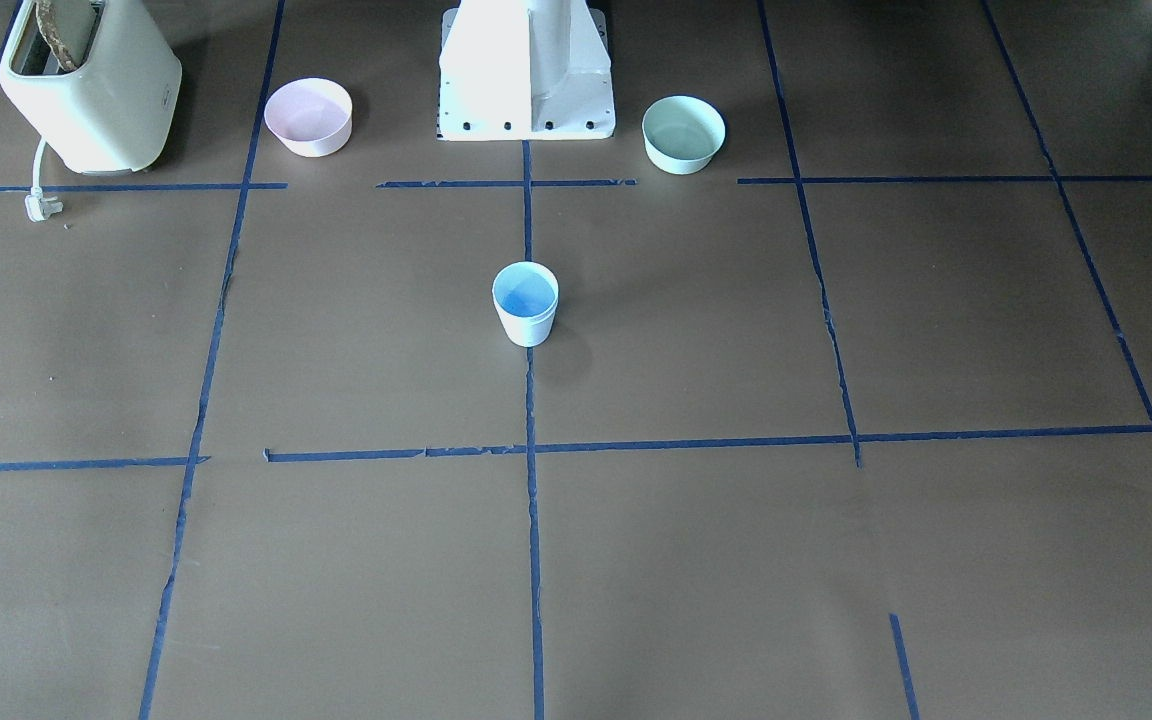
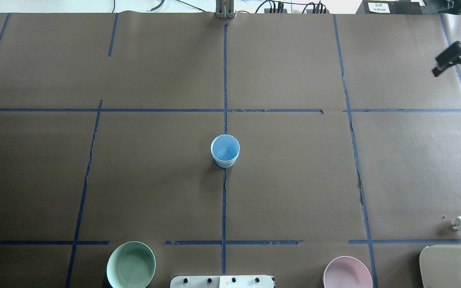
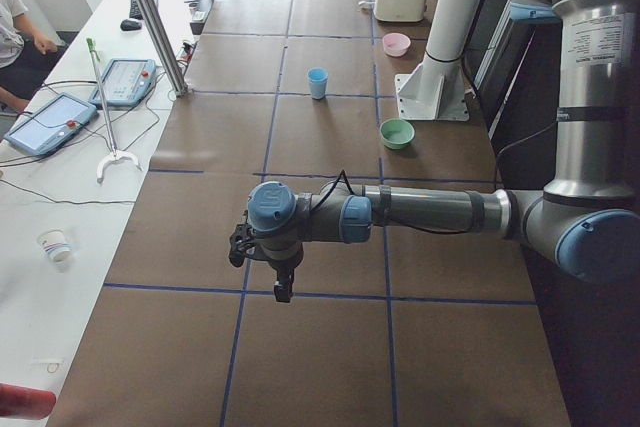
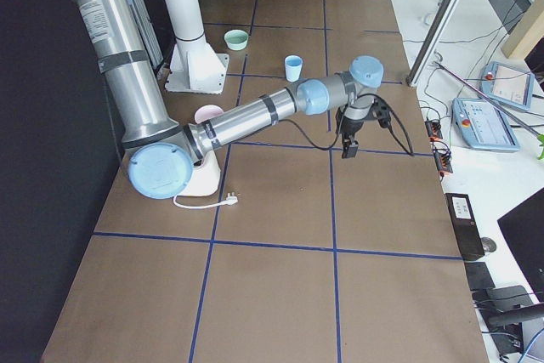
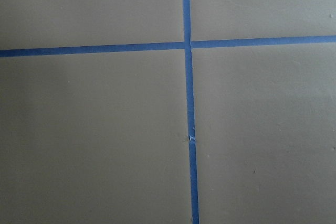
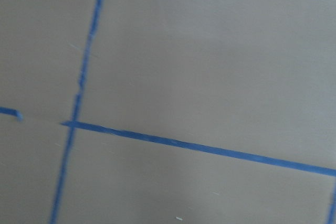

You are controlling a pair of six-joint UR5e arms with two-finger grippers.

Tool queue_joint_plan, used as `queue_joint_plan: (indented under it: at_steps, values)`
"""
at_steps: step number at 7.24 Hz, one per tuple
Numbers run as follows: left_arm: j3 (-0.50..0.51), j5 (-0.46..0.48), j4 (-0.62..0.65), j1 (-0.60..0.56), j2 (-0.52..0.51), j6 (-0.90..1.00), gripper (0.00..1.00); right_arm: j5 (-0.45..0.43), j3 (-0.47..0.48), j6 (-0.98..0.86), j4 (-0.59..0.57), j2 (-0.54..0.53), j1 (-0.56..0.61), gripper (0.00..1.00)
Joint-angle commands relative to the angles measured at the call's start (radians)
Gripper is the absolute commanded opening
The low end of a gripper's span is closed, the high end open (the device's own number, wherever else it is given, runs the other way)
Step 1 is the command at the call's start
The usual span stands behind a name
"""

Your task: Stack blue cups with both arms

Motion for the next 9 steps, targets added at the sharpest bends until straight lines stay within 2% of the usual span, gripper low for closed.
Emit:
queue_joint_plan:
  at_steps: [1,2,4,5,9]
  values:
    - [-0.002,-0.005,-0.006,0.0,0.009,0.002,1.0,-0.004,-0.041,-0.354,0.008,-0.194,0.168,1.0]
    - [-0.004,-0.007,-0.002,0.002,0.007,-0.003,1.0,-0.006,-0.04,-0.355,0.009,-0.266,0.202,1.0]
    - [0.0,-0.01,-0.005,0.0,0.013,0.0,1.0,-0.007,-0.034,-0.337,0.009,-0.311,0.213,1.0]
    - [0.019,0.001,-0.005,0.002,0.01,-0.001,1.0,-0.006,-0.034,-0.335,0.009,-0.311,0.213,1.0]
    - [-0.019,0.005,-0.005,0.002,0.05,0.0,1.0,-0.004,-0.034,-0.335,0.009,-0.31,0.213,1.0]
